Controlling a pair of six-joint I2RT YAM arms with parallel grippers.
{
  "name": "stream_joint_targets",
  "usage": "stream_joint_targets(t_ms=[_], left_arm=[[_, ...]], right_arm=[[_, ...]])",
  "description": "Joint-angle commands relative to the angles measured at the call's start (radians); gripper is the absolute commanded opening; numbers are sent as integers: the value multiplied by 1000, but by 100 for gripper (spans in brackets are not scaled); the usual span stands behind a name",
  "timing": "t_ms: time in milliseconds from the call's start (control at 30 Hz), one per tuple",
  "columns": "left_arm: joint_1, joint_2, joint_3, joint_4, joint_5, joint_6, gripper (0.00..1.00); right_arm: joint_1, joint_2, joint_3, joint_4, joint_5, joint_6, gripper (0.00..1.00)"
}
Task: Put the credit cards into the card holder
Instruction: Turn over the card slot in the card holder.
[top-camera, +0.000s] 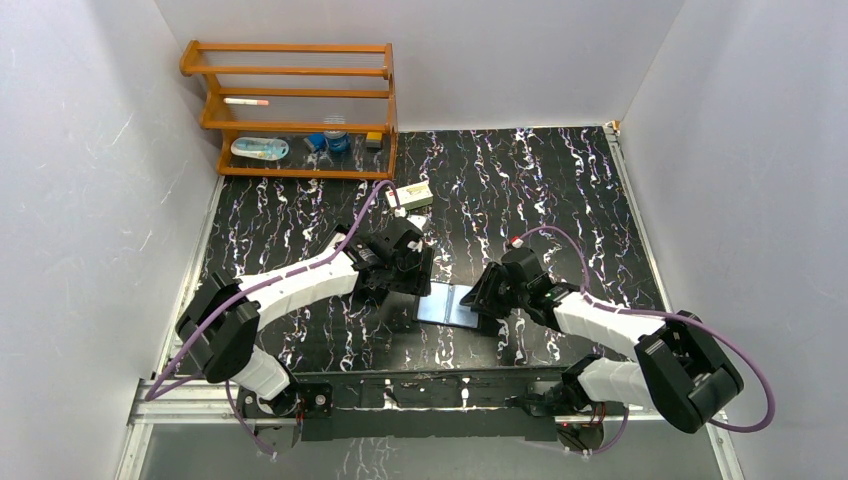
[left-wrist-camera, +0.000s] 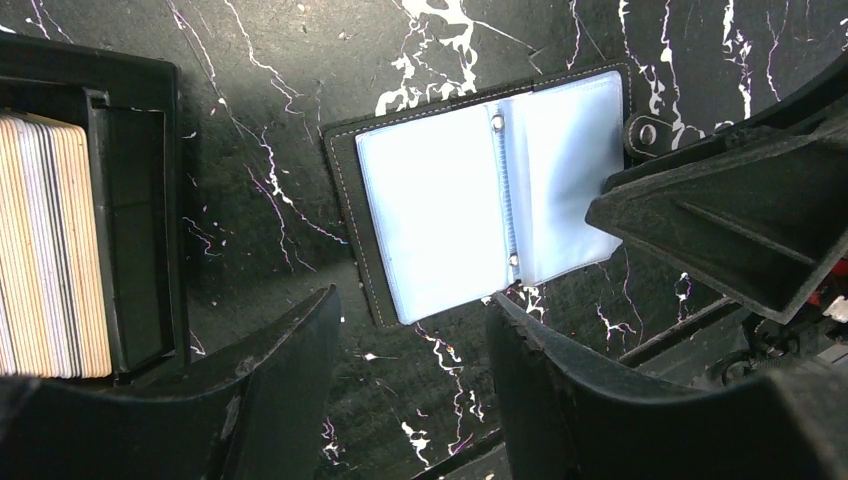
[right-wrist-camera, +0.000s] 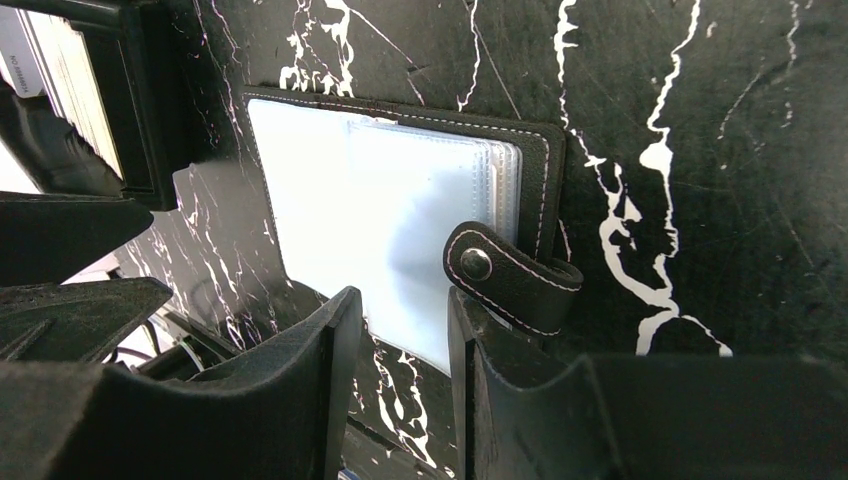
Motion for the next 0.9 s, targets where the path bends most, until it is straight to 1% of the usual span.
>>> stream_joint_targets(t_ms=[0,233,433,633,767,867], left_arm=[[1,-6,-4,2,15,8,54],[0,-22,-1,3,21,15,54],[0,-49,1,1,16,16,54],[0,-60,9,-16,5,23,53],[7,-70,46,-74,-45,58,54],[46,-92,79,-136,-96,103,55]], right_arm=[[11,20,36,29,24,-2,46],[20,-50,67,-93,107,-10,46],[22,-49,61,-96,113,-9,46],[22,-3,58,-42,73,-8,46],[22,11,69,-48,68,-22,46],[22,-17,89,-101,79,-40,46]])
